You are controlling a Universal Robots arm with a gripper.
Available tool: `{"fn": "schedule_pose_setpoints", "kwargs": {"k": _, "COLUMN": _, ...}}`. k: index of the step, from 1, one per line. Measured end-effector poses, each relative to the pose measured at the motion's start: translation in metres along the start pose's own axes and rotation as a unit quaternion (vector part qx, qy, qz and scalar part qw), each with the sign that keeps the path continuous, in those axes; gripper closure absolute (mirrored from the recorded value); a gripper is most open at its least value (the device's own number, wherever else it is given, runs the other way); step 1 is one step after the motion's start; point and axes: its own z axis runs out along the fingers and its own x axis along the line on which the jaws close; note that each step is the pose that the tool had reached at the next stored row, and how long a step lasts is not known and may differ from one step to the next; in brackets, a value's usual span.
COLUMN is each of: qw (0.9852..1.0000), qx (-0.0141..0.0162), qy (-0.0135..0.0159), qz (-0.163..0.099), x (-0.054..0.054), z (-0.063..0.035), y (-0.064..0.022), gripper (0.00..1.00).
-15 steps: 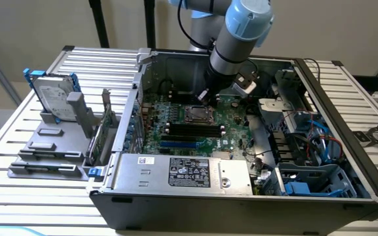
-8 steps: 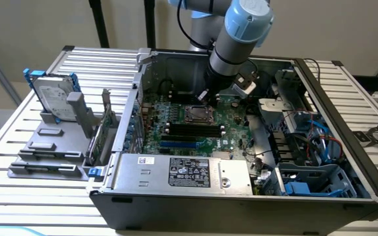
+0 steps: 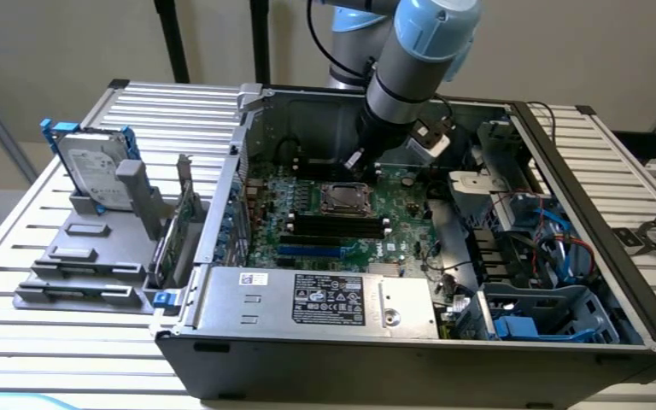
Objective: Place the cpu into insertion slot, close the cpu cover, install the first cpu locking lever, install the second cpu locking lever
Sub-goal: 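Install the first cpu locking lever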
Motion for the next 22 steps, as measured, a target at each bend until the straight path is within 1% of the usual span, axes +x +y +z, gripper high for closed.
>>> {"fn": "schedule_pose_setpoints", "kwargs": {"k": 2, "qw": 1.0000, "qx": 0.0000, "qy": -0.0001, "qz": 0.000, "x": -0.007, "z": -0.0041, "y": 0.0051, "gripper": 0.89}}
{"fn": "schedule_pose_setpoints", "kwargs": {"k": 4, "qw": 1.0000, "qx": 0.0000, "qy": -0.0002, "qz": 0.000, "x": -0.011, "z": -0.0089, "y": 0.0080, "gripper": 0.89}}
{"fn": "schedule_pose_setpoints", "kwargs": {"k": 7, "qw": 1.0000, "qx": 0.0001, "qy": 0.0000, "qz": 0.000, "x": -0.018, "z": -0.0177, "y": 0.0107, "gripper": 0.89}}
{"fn": "schedule_pose_setpoints", "kwargs": {"k": 8, "qw": 1.0000, "qx": -0.0001, "qy": -0.0002, "qz": 0.000, "x": -0.020, "z": -0.0201, "y": 0.0101, "gripper": 0.89}}
{"fn": "schedule_pose_setpoints", "kwargs": {"k": 12, "qw": 1.0000, "qx": 0.0000, "qy": 0.0000, "qz": 0.000, "x": -0.030, "z": -0.0257, "y": -0.0022, "gripper": 0.89}}
{"fn": "schedule_pose_setpoints", "kwargs": {"k": 17, "qw": 1.0000, "qx": 0.0001, "qy": -0.0004, "qz": -0.002, "x": -0.038, "z": -0.0362, "y": -0.0173, "gripper": 0.89}}
{"fn": "schedule_pose_setpoints", "kwargs": {"k": 20, "qw": 1.0000, "qx": 0.0003, "qy": -0.0008, "qz": -0.003, "x": -0.042, "z": -0.0400, "y": -0.0240, "gripper": 0.89}}
{"fn": "schedule_pose_setpoints", "kwargs": {"k": 22, "qw": 1.0000, "qx": 0.0005, "qy": -0.0010, "qz": -0.005, "x": -0.043, "z": -0.0400, "y": -0.0264, "gripper": 0.89}}
